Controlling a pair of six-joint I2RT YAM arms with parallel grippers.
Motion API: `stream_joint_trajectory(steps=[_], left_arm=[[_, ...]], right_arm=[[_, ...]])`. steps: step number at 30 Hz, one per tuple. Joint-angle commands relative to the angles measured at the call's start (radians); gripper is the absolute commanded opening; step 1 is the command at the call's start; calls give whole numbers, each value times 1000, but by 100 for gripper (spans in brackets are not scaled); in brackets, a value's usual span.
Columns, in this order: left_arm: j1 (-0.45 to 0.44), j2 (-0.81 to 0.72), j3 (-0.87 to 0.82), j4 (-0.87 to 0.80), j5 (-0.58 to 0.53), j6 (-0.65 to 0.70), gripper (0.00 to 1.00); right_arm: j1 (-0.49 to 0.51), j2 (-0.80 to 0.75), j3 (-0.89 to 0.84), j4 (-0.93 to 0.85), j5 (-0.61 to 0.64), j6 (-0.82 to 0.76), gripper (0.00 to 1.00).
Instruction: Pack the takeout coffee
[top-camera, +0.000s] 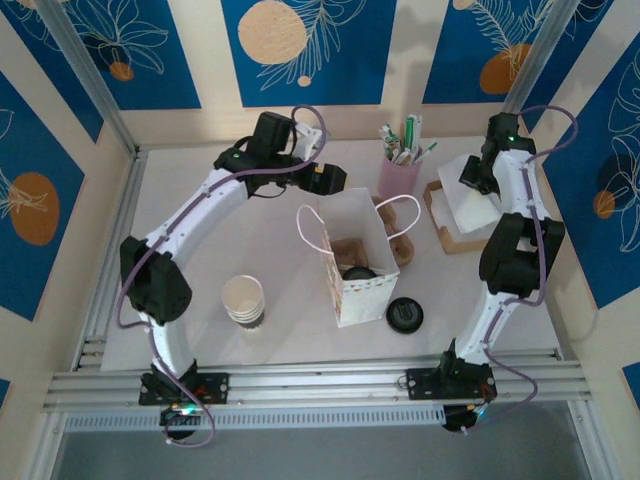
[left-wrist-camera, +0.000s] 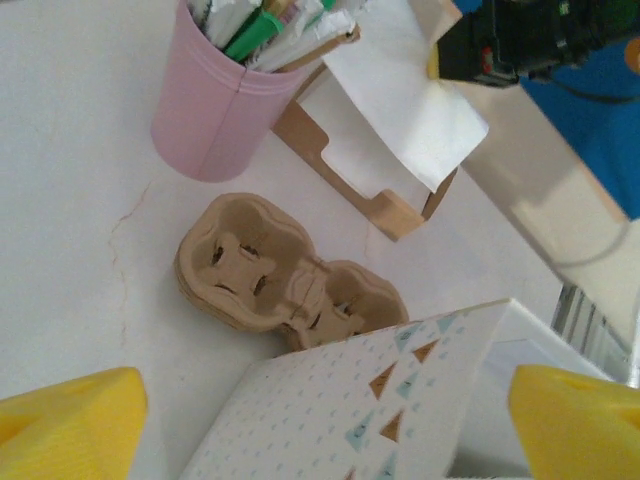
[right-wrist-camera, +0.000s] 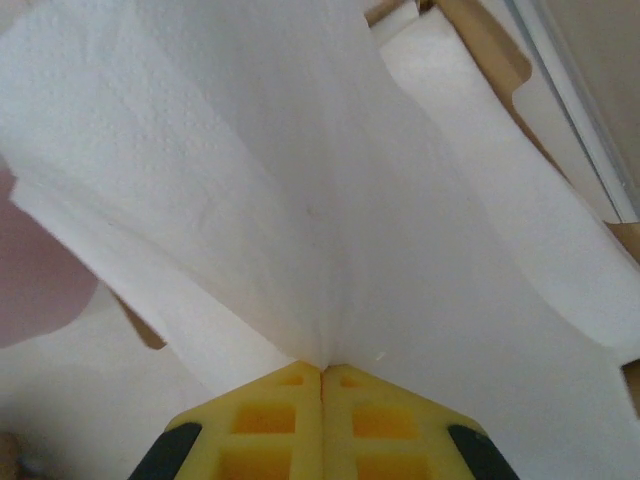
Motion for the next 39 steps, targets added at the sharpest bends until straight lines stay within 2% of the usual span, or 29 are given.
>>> stream_joint_trajectory(steps=[1,12,23,29,36,39], left_arm=[[1,-86,-27,57,-53,-1,99],[1,-197,-44,50,-143,-8,100],[-37,-293,-12,27,-221,-14,98],[-91,-269,77,18,-213,-28,90],[-173,-132,272,31,-119,-98,68],[-191,-80,322,58,-90,-144,66]], right_arm=[[6,-73,-14,20,-5,18,0],[27,-228,-29,30,-74,35,0],[91,-384,43,-14,-253,90,0],[129,-425,101,-30,-330,120,0],[172,-453,113,2,-433,162,0],[209,-452,125,17,-475,173,0]])
